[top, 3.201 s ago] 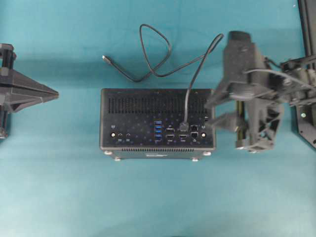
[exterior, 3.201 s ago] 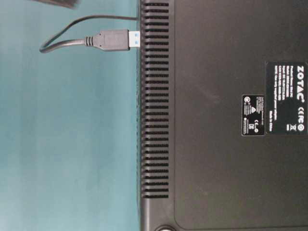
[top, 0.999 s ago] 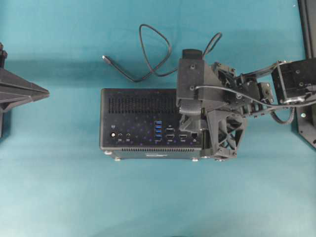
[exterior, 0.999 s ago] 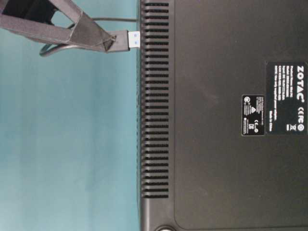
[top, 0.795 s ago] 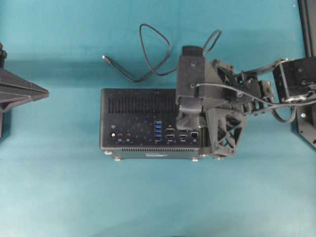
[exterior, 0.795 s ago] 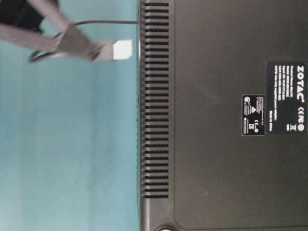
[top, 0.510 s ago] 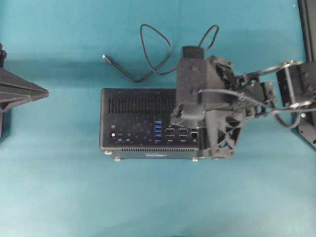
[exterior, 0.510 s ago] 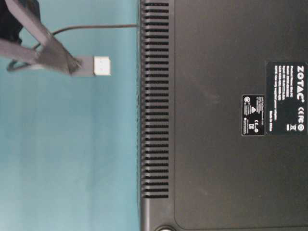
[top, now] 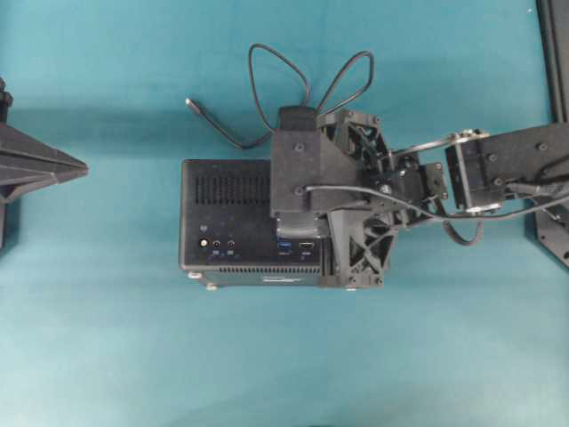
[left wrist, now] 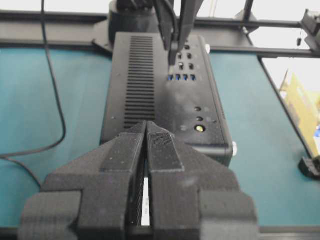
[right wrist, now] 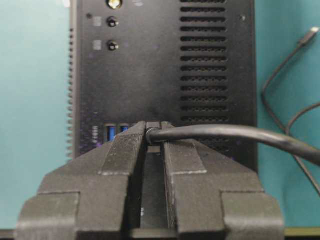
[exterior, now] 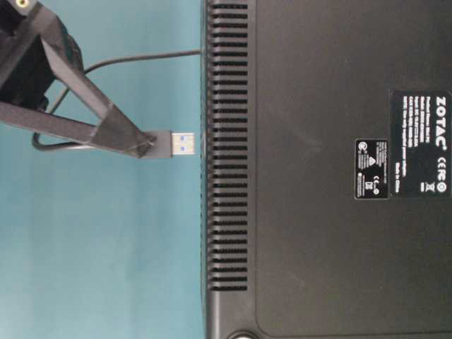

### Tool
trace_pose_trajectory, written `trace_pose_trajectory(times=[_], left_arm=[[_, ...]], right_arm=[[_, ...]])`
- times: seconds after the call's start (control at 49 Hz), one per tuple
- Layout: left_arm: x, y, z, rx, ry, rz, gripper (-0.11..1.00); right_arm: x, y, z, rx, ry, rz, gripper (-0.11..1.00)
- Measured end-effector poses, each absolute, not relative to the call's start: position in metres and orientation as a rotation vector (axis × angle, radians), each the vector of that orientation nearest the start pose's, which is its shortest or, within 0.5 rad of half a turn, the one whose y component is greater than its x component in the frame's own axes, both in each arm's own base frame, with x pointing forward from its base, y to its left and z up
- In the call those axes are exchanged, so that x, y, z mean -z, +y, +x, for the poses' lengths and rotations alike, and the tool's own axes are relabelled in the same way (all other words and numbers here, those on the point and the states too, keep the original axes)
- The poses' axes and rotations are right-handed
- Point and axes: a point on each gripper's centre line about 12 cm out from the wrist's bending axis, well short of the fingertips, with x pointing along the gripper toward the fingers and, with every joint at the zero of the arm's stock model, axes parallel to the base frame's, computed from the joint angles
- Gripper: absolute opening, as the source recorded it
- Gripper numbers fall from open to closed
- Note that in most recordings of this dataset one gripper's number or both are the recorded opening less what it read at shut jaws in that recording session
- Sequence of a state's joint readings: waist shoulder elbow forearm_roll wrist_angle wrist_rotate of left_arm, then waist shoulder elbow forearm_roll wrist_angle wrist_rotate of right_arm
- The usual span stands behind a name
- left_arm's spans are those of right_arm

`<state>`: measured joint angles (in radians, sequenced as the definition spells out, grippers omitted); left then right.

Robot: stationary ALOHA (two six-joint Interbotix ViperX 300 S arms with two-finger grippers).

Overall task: Insert the USB into the PC box with both arms.
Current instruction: 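Carry the plug with the right gripper toward the blue USB ports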

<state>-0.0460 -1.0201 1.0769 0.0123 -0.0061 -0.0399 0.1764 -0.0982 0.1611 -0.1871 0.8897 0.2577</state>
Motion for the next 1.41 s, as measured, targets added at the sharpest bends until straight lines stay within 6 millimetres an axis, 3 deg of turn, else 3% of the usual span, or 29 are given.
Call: trace_pose_trajectory(times=[1.407], left_arm=[[-0.3066,-0.0087,0.1888,0.045,0.053,-0.029,0.0]], right_arm=[[-0.3122,0.051,0.3978,0.055,0.938,-0.087,0.09]])
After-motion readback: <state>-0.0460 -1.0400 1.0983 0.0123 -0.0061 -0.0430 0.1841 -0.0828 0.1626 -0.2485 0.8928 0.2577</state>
